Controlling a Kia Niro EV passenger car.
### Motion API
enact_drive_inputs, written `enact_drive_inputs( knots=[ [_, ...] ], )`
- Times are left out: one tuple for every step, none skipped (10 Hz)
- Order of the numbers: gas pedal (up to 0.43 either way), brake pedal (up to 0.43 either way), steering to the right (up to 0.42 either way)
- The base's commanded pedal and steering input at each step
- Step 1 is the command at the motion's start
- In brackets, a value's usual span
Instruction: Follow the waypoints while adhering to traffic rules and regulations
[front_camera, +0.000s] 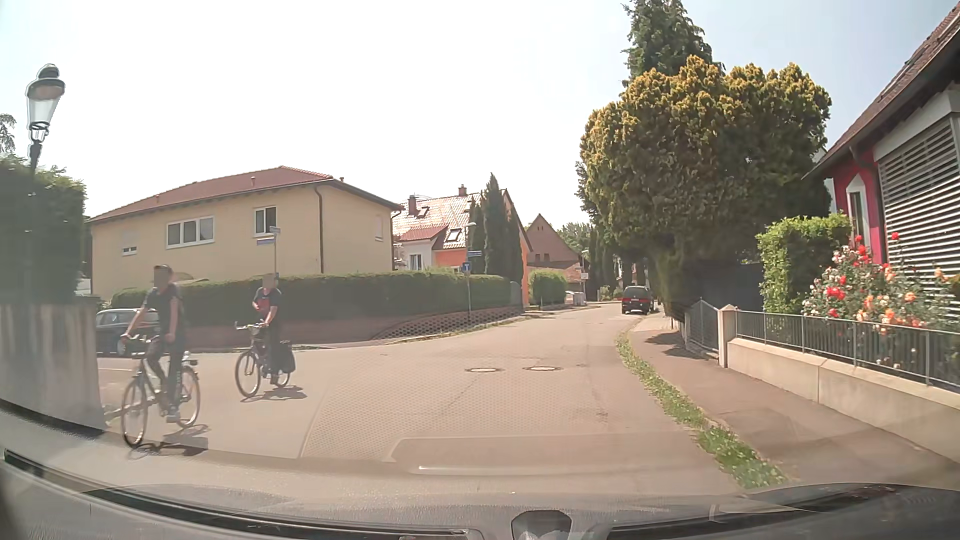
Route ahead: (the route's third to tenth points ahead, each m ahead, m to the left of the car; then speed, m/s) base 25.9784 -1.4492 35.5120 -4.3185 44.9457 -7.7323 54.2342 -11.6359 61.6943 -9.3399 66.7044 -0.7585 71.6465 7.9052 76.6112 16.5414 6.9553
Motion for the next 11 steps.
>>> enact_drive_inputs(
  knots=[
    [0.067, 0.000, 0.033],
    [0.067, 0.000, 0.034],
    [0.067, 0.000, 0.035],
    [0.067, 0.000, 0.038],
    [0.059, 0.000, 0.041],
    [0.059, 0.000, 0.044],
    [0.059, 0.000, 0.048],
    [0.047, 0.000, 0.050],
    [0.039, 0.000, 0.052],
    [0.028, 0.000, 0.052],
    [0.020, 0.000, 0.053]
  ],
)
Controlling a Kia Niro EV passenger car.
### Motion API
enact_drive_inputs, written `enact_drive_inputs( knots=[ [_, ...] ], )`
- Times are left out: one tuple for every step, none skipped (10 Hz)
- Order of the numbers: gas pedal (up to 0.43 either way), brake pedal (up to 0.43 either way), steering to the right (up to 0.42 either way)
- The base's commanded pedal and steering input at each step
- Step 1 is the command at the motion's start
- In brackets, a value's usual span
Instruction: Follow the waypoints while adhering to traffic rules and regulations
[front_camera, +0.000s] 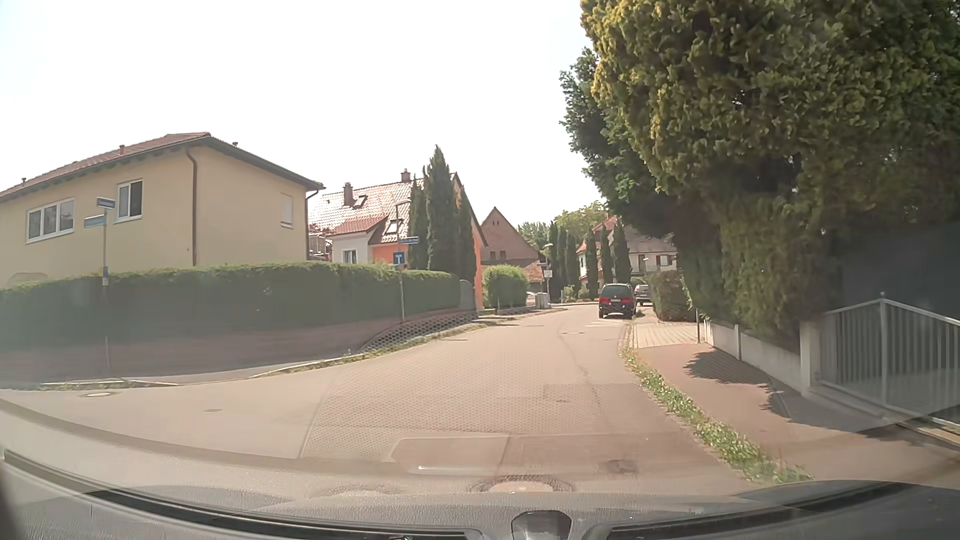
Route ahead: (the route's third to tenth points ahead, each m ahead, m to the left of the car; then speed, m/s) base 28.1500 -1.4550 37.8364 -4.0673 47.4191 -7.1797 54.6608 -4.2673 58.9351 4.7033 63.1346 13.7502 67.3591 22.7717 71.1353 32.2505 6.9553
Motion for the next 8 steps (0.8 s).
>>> enact_drive_inputs(
  knots=[
    [0.008, 0.000, 0.053],
    [0.000, 0.000, 0.053],
    [0.000, 0.000, 0.053],
    [0.000, 0.000, 0.053],
    [0.000, 0.000, 0.053],
    [0.000, 0.000, 0.051],
    [0.008, 0.000, 0.046],
    [0.008, 0.000, 0.042]
  ],
)
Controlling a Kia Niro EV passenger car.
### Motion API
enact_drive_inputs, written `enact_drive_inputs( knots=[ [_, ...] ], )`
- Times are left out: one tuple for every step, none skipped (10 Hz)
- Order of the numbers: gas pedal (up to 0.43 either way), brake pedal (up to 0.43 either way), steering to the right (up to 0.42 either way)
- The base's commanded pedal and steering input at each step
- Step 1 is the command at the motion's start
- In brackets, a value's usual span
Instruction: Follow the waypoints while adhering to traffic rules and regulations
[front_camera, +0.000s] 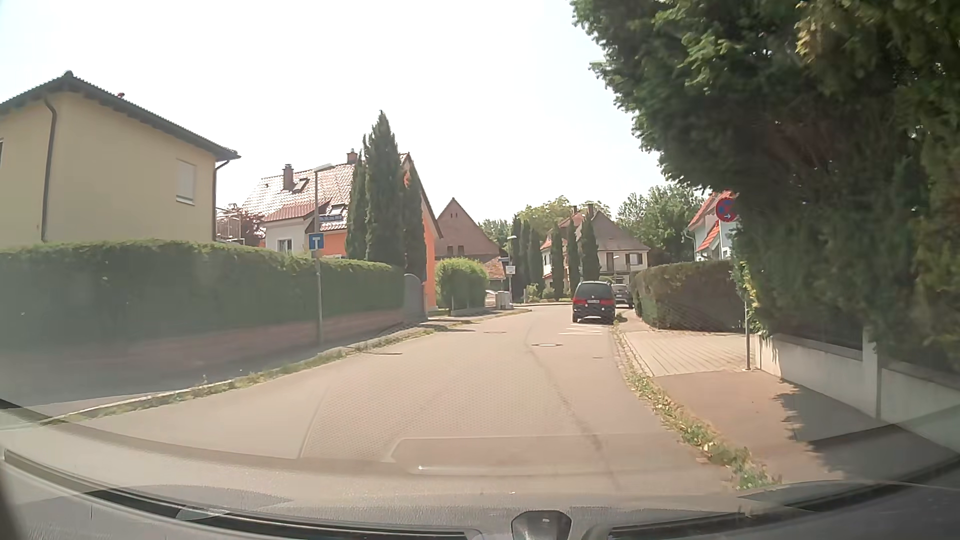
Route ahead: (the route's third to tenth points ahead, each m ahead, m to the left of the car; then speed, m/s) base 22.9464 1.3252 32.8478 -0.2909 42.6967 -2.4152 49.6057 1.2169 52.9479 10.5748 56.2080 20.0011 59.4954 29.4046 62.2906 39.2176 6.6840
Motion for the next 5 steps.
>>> enact_drive_inputs(
  knots=[
    [0.008, 0.000, 0.042],
    [0.008, 0.000, 0.042],
    [0.008, 0.000, 0.039],
    [0.008, 0.000, 0.036],
    [0.008, 0.000, 0.035]
  ],
)
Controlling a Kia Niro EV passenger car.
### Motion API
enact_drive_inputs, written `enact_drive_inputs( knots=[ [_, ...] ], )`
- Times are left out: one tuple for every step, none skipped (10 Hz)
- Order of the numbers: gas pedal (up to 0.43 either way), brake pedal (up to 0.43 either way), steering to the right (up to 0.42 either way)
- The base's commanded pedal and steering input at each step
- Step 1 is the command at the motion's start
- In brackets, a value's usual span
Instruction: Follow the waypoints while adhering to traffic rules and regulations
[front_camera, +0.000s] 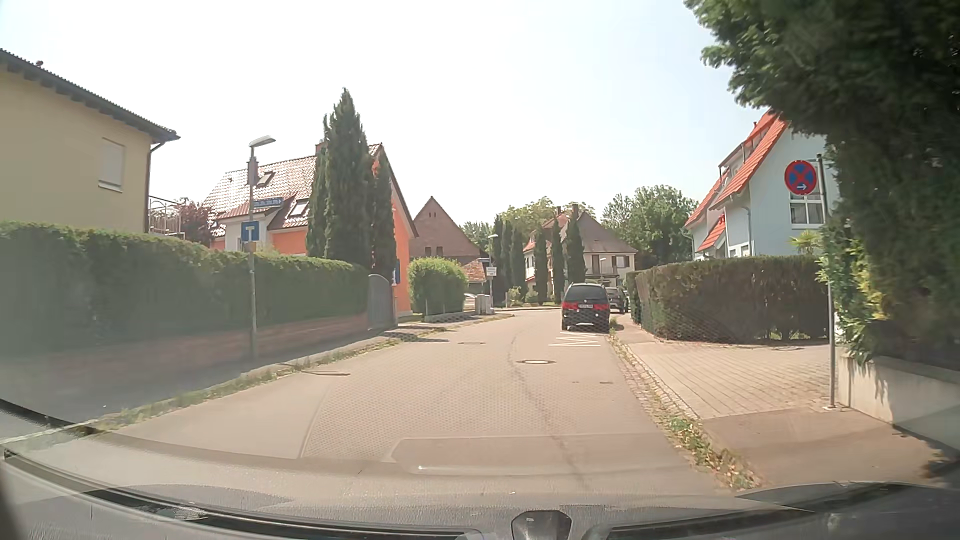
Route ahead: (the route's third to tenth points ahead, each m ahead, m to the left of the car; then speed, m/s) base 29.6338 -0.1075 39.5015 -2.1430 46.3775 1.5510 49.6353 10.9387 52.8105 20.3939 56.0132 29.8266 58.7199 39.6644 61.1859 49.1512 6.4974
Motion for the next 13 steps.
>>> enact_drive_inputs(
  knots=[
    [0.008, 0.000, 0.033],
    [0.008, 0.000, 0.023],
    [0.008, 0.000, 0.014],
    [0.008, 0.000, 0.012],
    [0.008, 0.000, 0.012],
    [0.008, 0.000, 0.009],
    [0.008, 0.000, 0.004],
    [0.008, 0.000, -0.001],
    [0.008, 0.000, -0.003],
    [0.008, 0.000, -0.003],
    [0.008, 0.000, -0.003],
    [0.008, 0.000, -0.003],
    [0.008, 0.000, -0.004]
  ],
)
